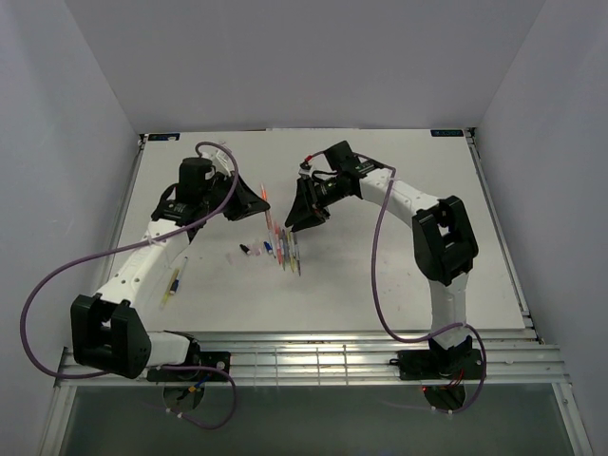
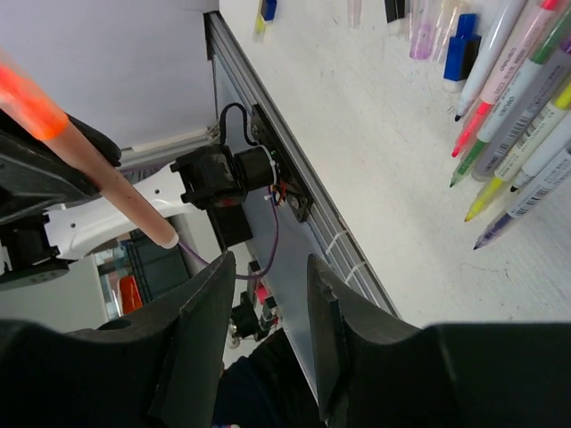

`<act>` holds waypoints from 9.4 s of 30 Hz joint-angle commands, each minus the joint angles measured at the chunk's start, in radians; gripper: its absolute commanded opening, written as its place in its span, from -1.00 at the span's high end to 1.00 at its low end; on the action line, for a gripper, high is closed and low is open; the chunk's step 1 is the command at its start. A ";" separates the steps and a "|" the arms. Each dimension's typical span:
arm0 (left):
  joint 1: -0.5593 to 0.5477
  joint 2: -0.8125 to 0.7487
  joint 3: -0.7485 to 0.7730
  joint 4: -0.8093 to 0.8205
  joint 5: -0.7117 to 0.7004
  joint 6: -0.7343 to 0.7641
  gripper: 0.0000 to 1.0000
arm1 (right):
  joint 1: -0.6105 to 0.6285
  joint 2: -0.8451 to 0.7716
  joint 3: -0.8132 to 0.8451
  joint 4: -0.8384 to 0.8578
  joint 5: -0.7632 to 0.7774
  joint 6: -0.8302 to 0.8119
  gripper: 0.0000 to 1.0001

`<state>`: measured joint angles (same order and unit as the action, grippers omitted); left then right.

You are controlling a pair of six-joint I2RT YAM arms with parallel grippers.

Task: Open the pen caps

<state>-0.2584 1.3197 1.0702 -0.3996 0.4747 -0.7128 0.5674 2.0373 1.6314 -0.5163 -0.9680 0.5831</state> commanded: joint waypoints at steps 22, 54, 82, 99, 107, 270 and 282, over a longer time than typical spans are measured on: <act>-0.002 -0.135 -0.019 -0.094 -0.150 -0.119 1.00 | 0.100 -0.089 0.039 0.358 -0.044 0.222 0.16; -0.002 -0.033 0.070 -0.114 -0.145 -0.120 1.00 | 0.143 0.017 0.122 0.272 -0.021 0.199 0.26; -0.001 -0.034 0.100 -0.163 -0.222 -0.106 -0.06 | 0.149 -0.012 0.055 0.176 0.028 0.120 0.85; -0.001 0.004 0.071 -0.159 -0.208 -0.108 0.02 | 0.149 -0.029 0.054 0.200 -0.005 0.130 0.85; -0.001 0.049 0.103 -0.168 -0.212 -0.096 -0.01 | 0.154 -0.034 0.056 0.213 -0.011 0.142 0.85; 0.146 0.332 -0.016 -0.401 -0.459 0.004 -0.08 | 0.003 0.031 -0.090 -0.091 0.275 -0.235 0.19; 0.179 0.216 0.030 -0.485 -0.657 0.007 -0.14 | 0.037 0.035 -0.073 -0.093 0.213 -0.233 0.21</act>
<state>-0.1020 1.5612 1.0657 -0.8509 -0.0902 -0.7216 0.5903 2.1113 1.5280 -0.6006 -0.7124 0.3519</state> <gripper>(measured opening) 0.579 0.398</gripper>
